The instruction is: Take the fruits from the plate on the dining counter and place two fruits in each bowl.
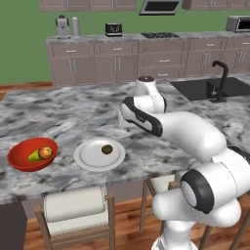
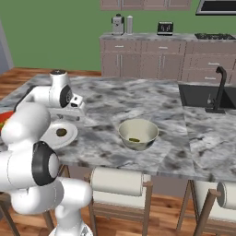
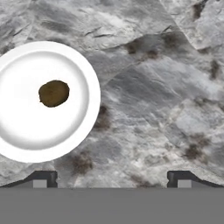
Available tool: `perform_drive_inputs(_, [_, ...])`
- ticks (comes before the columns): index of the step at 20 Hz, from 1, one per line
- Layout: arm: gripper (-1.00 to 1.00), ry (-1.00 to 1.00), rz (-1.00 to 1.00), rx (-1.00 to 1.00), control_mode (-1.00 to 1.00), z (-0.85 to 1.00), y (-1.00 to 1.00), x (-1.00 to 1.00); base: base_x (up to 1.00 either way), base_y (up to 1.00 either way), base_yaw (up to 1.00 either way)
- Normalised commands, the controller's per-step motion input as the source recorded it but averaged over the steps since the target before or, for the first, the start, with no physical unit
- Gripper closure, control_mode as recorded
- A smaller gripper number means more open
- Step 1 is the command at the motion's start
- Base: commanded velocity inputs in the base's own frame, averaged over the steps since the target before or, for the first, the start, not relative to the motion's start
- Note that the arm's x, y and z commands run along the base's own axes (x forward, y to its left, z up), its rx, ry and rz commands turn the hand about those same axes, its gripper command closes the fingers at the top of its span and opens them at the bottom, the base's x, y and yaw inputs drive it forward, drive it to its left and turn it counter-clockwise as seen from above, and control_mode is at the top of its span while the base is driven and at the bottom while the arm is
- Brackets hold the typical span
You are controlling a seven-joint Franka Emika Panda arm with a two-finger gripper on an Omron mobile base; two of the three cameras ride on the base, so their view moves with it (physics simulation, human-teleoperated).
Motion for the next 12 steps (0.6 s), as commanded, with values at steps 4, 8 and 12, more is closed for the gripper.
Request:
perform_drive_inputs(4, [-1.00,0.04,0.03,0.00,-1.00,-0.02,0.53,0.03,0.00,0.00,0.00])
perform_drive_inputs(8, [-1.00,0.04,0.00,0.00,-1.00,-0.09,0.30,0.11,0.00,0.00,0.00])
perform_drive_inputs(12, [-1.00,0.00,0.01,0.00,-1.00,-0.47,0.18,0.05,0.00,0.00,0.00])
